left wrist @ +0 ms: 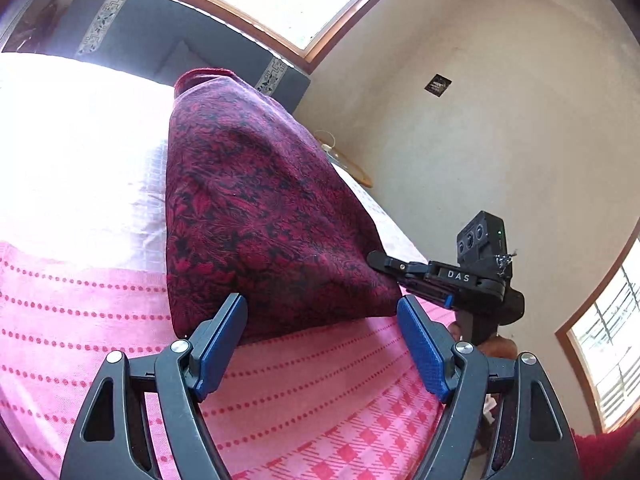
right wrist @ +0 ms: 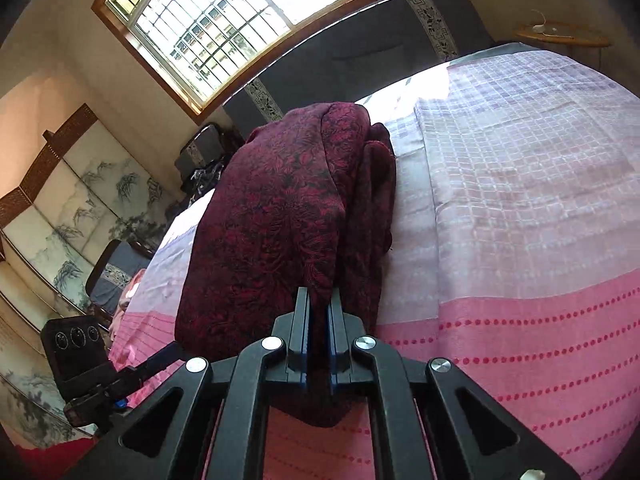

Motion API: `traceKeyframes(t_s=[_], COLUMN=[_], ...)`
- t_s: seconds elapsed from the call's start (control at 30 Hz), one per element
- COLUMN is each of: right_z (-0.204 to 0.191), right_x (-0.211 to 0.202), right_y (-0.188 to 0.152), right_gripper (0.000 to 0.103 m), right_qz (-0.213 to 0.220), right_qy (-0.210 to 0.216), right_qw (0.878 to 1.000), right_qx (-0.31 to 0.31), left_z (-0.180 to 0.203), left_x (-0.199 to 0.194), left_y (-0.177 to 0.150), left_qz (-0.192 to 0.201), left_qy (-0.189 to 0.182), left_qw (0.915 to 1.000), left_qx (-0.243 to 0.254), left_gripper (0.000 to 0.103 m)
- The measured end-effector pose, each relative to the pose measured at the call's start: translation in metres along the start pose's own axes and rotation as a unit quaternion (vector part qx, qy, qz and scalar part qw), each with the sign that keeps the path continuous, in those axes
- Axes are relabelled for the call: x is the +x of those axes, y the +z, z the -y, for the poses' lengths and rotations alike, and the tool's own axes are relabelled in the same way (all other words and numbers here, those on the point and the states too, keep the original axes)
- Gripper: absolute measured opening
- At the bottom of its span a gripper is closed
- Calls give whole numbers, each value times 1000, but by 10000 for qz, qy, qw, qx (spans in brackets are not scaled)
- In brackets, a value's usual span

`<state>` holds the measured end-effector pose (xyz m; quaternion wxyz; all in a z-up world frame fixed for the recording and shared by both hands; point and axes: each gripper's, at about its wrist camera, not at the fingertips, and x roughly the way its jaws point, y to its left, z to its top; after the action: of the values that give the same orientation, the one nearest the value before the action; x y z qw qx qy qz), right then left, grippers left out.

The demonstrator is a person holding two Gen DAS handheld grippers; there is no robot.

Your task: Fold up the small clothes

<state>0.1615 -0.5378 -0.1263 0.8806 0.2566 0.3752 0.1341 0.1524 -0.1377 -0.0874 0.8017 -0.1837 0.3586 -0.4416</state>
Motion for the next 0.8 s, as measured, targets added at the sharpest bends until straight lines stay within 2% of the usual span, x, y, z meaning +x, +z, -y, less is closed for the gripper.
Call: traceKeyframes(t_s=[0.07,0.27,0.33,0.4,0.5,0.57,0.67,0.7,0.77,0.8], right_z=[14,5,7,8,8,10,11,8,4,3], right_x=[9,13,14,14,12,9,-2,-4,-3,2], right_y=[-5,-2,-2,-3,-2,-2,9,16,34,45], right_gripper=[6,6,7,7,11,13,22,25,37,39], right_qz=[-122,-91,-59,-59,-51,-27,128,167,186,153], right_qy=[81,80,120,137,232,383,594,576,465,464], right_qw=[9995,9998,9998,9997,9995,9989,9977,9980,9987,9988], right_qx=[282,135,173,186,196,271,292,187,51,25], left_z=[5,32,33,34,40,44,48,47,41,38], left_x=[0,1,11,28,55,74,88,91,91,92], left_y=[-2,22,31,37,36,30,19,19,19,19], left_qz=[39,407,465,373,99,-139,-297,-371,-364,-372], left_qy=[62,62,-48,-203,-189,6,237,222,111,55], left_qw=[9999,9970,9971,9980,9987,9981,9954,9955,9968,9974], left_qx=[104,654,608,474,461,593,879,846,706,617], left_gripper=[78,78,78,78,78,78,78,78,78,78])
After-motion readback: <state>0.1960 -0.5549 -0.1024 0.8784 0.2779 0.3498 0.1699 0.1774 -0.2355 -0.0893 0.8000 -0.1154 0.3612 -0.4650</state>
